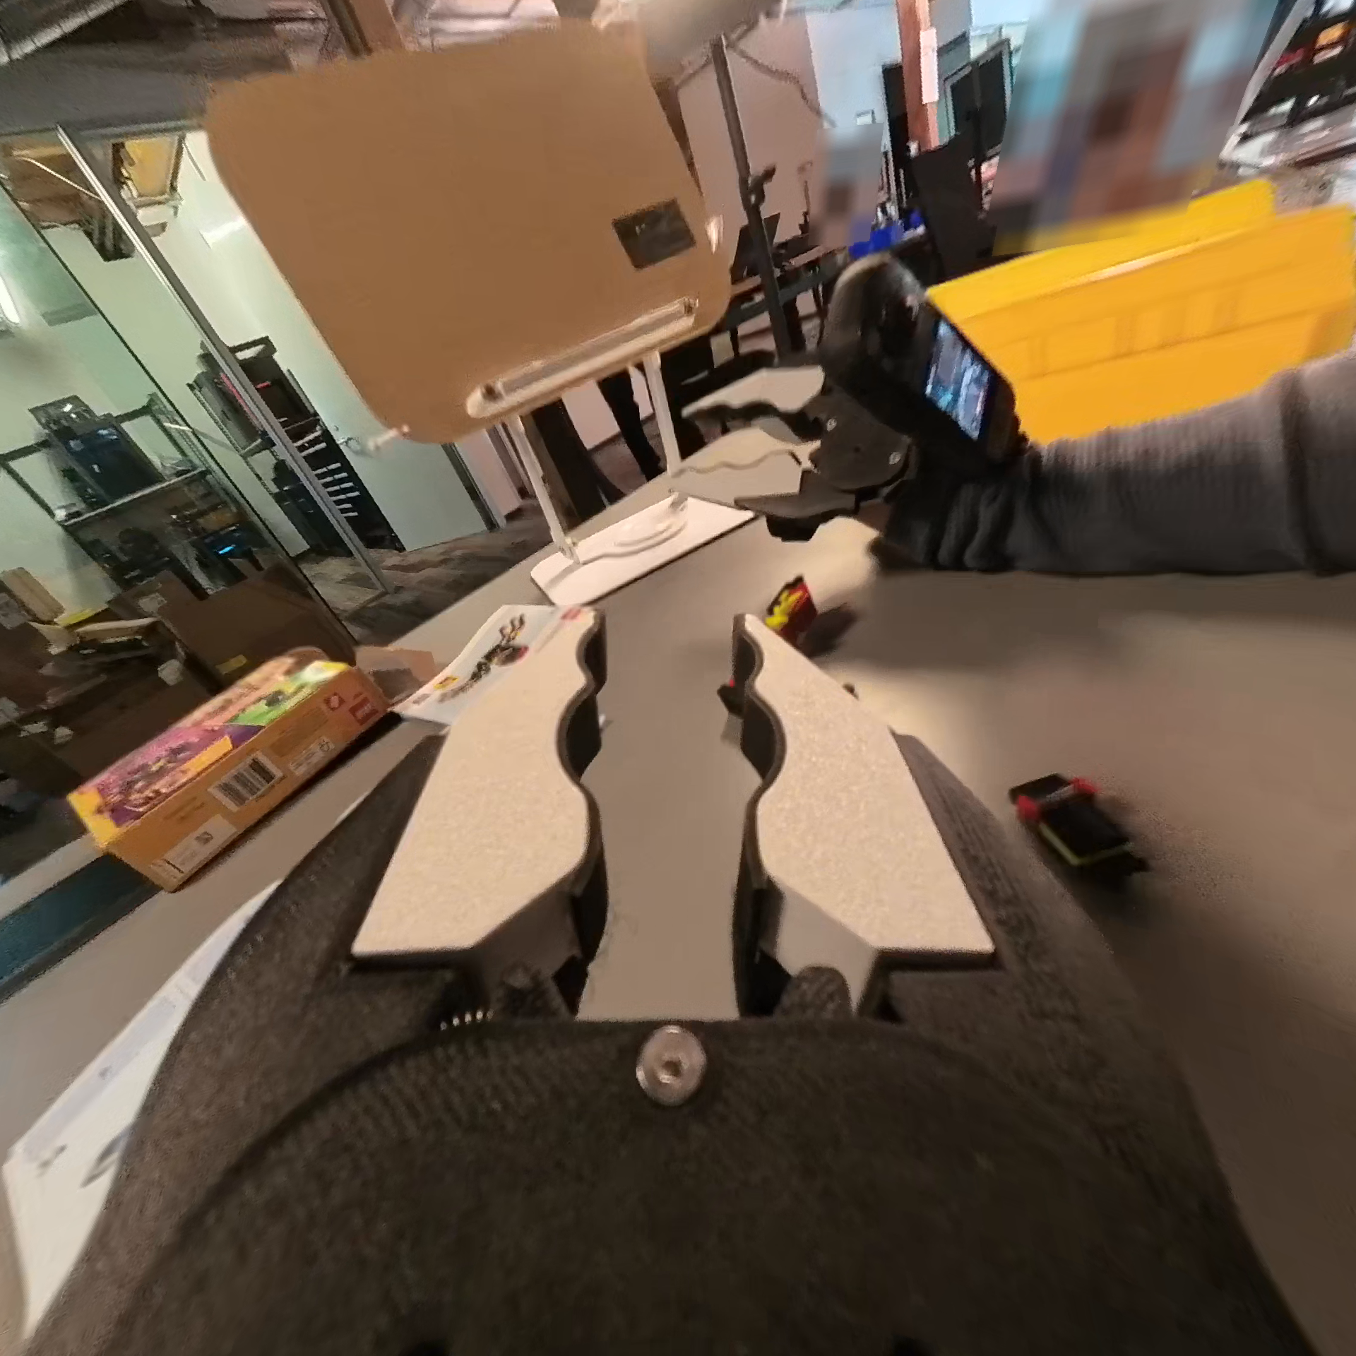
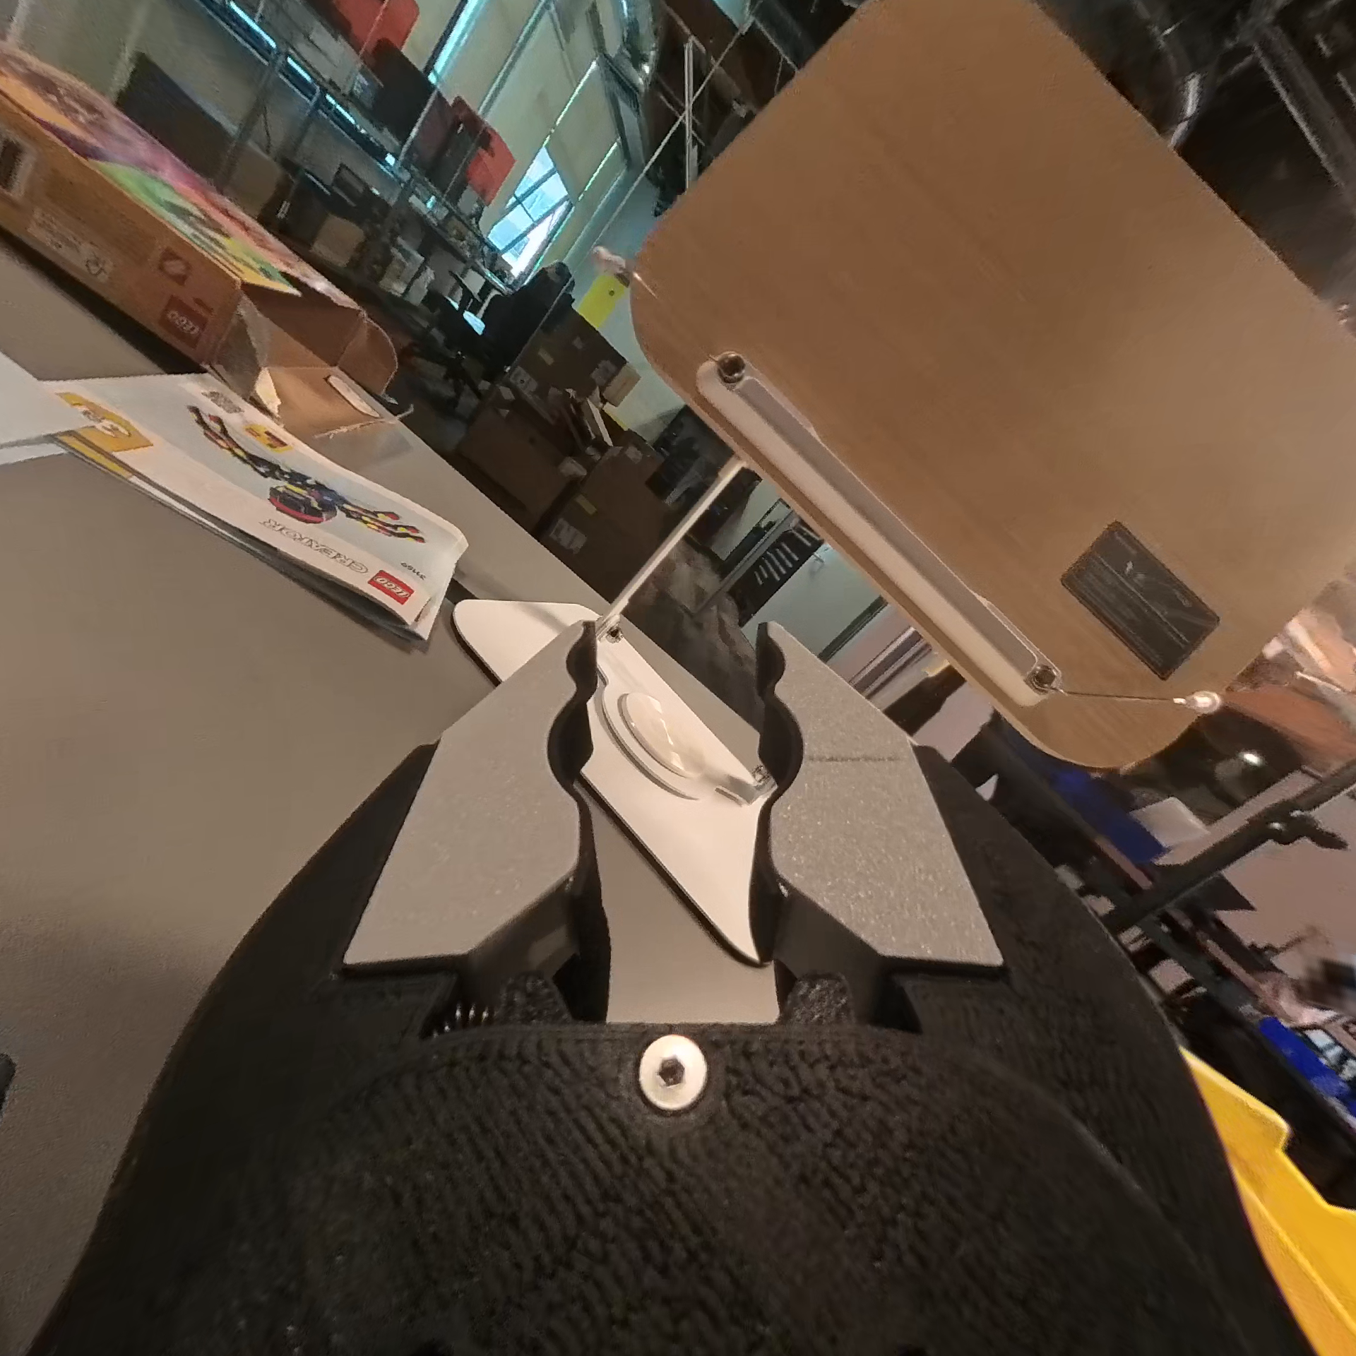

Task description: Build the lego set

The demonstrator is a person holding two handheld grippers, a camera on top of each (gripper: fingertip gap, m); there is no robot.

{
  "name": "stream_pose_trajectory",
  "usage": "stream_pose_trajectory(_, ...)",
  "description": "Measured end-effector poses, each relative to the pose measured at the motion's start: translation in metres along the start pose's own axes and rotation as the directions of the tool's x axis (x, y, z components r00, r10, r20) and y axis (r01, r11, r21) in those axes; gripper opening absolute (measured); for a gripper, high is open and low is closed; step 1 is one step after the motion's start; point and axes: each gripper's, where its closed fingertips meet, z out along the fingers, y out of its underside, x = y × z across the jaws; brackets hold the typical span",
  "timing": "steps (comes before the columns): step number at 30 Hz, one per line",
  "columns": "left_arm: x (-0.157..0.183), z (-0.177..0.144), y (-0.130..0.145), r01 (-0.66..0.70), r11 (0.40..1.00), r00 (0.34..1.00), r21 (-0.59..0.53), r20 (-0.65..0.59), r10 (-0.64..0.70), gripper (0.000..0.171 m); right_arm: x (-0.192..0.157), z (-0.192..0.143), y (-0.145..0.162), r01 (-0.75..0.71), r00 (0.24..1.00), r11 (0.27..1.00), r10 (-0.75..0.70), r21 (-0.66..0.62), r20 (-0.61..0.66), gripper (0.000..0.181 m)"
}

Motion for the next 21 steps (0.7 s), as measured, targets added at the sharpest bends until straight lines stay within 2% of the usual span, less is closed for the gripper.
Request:
stream_pose_trajectory(2,-0.008,-0.016,-0.026,0.007,1.0,1.0,0.024,0.015,-0.007,0.033,0.003,-0.001,0.0,-0.031,1.0,0.999,0.031,0.005,0.001,0.041)
stream_pose_trajectory(5,-0.038,-0.058,-0.056,0.089,0.996,0.991,-0.01,0.106,-0.088,0.038,0.005,-0.001,0.001,-0.065,0.998,0.998,0.065,0.007,0.003,0.041)
stream_pose_trajectory(8,-0.075,-0.117,-0.056,0.174,0.98,0.963,-0.101,0.224,-0.149,0.039,0.004,0.0,0.001,-0.083,0.996,0.996,0.083,0.009,0.011,0.041)
stream_pose_trajectory(10,-0.104,-0.156,-0.04,0.212,0.949,0.941,-0.235,0.31,-0.133,0.035,0.003,0.0,0.001,-0.091,0.996,0.996,0.09,0.012,0.017,0.041)
stream_pose_trajectory(12,-0.126,-0.191,-0.008,0.227,0.856,0.936,-0.465,0.346,-0.061,0.031,0.003,0.001,0.001,-0.095,0.995,0.995,0.095,0.012,0.02,0.041)
stream_pose_trajectory(13,-0.134,-0.207,0.011,0.234,0.781,0.941,-0.579,0.338,-0.031,0.03,0.003,0.001,0.001,-0.097,0.995,0.995,0.097,0.011,0.021,0.041)
stream_pose_trajectory(15,-0.143,-0.23,0.045,0.257,0.636,0.95,-0.727,0.312,-0.026,0.03,0.003,0.001,0.001,-0.097,0.995,0.995,0.097,0.01,0.022,0.041)
stream_pose_trajectory(18,-0.137,-0.244,0.081,0.297,0.471,0.955,-0.831,0.25,-0.162,0.025,0.002,0.001,0.002,-0.091,0.996,0.996,0.091,0.007,0.023,0.041)
stream_pose_trajectory(20,-0.13,-0.247,0.1,0.307,0.381,0.94,-0.872,0.215,-0.264,0.017,0.001,0.002,0.002,-0.086,0.996,0.996,0.086,0.005,0.025,0.041)
stream_pose_trajectory(21,-0.132,-0.249,0.109,0.304,0.343,0.937,-0.889,0.214,-0.274,0.013,0.001,0.002,0.002,-0.084,0.996,0.996,0.083,0.004,0.025,0.041)
